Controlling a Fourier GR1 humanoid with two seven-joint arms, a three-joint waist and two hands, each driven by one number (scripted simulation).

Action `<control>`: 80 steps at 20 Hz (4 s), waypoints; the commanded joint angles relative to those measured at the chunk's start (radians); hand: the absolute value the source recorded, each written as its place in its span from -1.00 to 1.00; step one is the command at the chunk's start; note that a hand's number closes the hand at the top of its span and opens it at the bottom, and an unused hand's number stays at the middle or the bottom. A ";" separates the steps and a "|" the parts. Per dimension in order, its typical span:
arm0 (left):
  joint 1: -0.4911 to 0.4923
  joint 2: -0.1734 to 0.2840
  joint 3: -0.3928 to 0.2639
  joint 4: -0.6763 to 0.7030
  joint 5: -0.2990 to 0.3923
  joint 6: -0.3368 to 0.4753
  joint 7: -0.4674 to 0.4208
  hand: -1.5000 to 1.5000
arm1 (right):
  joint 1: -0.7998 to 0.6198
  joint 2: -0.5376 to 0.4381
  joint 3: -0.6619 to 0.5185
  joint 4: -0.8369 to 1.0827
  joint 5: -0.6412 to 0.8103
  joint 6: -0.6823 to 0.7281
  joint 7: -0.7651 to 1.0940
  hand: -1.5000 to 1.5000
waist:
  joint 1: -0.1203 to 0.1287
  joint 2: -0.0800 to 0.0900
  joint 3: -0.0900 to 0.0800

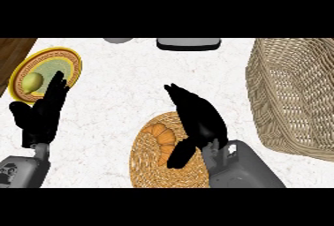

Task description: Pick the croissant from the placemat and place it in the basket

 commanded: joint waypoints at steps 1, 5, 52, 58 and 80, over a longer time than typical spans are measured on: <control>-0.017 -0.004 0.027 -0.028 0.001 -0.033 0.046 0.00 | 0.075 0.036 0.020 0.088 0.093 -0.083 -0.086 -1.00 | 0.003 0.002 0.000; -0.029 -0.020 0.093 0.074 0.001 -0.071 -0.025 0.00 | 0.192 0.016 0.055 0.033 0.125 -0.101 -0.171 -1.00 | -0.003 0.002 0.000; -0.004 -0.156 0.254 -0.013 -0.183 -0.221 0.045 0.00 | 0.037 0.065 0.176 0.588 0.134 -0.443 -0.393 -1.00 | 0.006 0.002 0.000; 0.037 -0.211 0.195 -0.081 -0.227 -0.196 0.062 0.00 | -0.028 0.065 0.290 0.744 0.018 -0.535 -0.403 -1.00 | 0.023 0.004 0.001; 0.009 -0.191 0.245 -0.046 -0.225 -0.198 0.069 0.00 | 0.465 -0.186 0.550 0.485 0.017 -0.534 -0.868 1.00 | -0.033 -0.008 0.002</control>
